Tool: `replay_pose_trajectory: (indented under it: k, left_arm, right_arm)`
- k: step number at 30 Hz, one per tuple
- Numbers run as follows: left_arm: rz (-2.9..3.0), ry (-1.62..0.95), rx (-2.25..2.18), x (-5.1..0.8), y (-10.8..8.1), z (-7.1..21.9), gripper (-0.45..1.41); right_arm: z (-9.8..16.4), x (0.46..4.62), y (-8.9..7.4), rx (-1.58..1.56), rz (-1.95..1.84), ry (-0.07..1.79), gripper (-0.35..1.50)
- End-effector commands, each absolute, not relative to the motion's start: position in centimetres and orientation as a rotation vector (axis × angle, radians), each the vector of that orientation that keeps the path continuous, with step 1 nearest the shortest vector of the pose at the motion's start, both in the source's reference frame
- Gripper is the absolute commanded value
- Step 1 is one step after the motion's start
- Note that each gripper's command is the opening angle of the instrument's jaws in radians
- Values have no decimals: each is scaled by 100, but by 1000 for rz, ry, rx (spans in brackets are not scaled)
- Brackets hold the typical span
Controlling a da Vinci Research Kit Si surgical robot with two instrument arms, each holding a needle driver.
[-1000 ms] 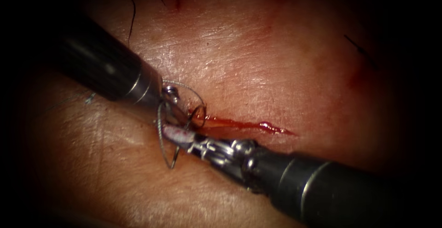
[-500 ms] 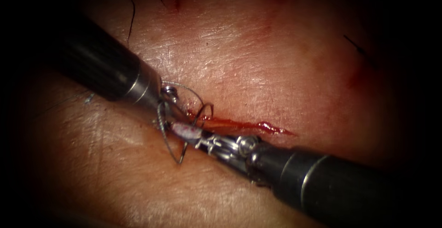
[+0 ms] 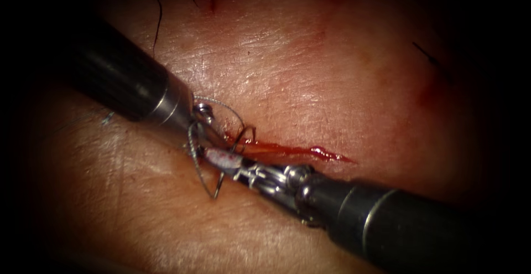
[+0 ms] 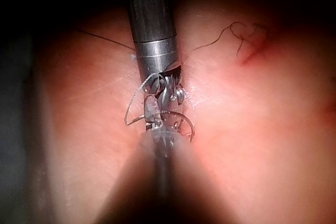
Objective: Wound Closure
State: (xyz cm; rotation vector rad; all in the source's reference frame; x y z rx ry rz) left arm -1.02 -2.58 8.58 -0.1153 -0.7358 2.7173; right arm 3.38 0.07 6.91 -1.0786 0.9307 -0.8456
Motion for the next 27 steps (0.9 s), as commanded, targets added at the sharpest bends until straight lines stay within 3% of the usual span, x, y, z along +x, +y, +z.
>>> replay_pose_trajectory:
  k: [1,27]
  left_arm:
    - [2716,-739,-112,-103,-267,864,12]
    - [2716,-737,-111,-99,-270,865,9]
  right_arm:
    - [693,349,-1,-1076,-844,938,-35]
    - [706,350,1,-1081,-851,936,-35]
